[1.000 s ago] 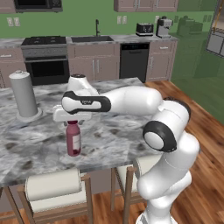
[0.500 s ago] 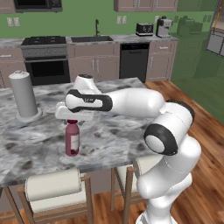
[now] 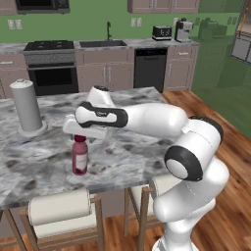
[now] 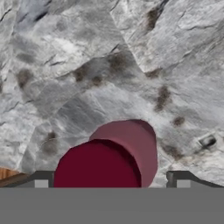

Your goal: There is a wine glass and glass cup on the dining counter. Place the wine bottle next to the wine glass and the juice bottle next to the glass cup.

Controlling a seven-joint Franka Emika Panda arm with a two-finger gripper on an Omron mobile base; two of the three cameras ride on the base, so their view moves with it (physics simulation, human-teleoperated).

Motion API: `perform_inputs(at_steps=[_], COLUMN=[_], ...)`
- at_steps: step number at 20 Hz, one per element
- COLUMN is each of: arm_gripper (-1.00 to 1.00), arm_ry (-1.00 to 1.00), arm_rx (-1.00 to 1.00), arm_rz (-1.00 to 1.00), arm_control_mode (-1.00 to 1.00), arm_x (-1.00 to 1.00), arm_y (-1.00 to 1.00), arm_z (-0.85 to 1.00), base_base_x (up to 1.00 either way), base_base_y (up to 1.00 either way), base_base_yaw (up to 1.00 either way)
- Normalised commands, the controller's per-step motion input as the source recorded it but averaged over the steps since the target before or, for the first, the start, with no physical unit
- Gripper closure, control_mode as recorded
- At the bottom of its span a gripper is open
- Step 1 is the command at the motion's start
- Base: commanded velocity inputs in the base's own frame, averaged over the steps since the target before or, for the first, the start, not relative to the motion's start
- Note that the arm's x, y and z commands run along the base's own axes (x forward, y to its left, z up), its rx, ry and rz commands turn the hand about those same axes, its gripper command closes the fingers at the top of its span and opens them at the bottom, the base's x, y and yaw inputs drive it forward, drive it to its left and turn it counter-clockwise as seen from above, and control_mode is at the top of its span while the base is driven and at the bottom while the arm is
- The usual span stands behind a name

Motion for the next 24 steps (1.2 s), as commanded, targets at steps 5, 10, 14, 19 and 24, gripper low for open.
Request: perform_inputs(at_steps=[5, 10, 14, 19, 24], arm_gripper=[-1.0, -1.0, -1.0, -1.0, -1.0], arm_ry=[0.0, 0.0, 0.0, 0.0, 0.0], arm_rx=[0.0, 0.0, 0.0, 0.0, 0.0], arm_rz=[-0.03, -0.01, 0.0, 0.0, 0.0], arm_control_mode=[-1.0, -1.0, -1.0, -1.0, -1.0], arm_x=[-0.02, 0.0, 0.0, -0.01, -0.09], arm_y=[0.0, 0.0, 0.0, 0.0, 0.0], arm_z=[0.07, 0.2, 0.29, 0.33, 0.31], base_base_x=[0.0, 0.0, 0.0, 0.0, 0.0], base_base_y=[0.0, 0.0, 0.0, 0.0, 0.0], base_base_yaw=[0.0, 0.0, 0.0, 0.0, 0.0])
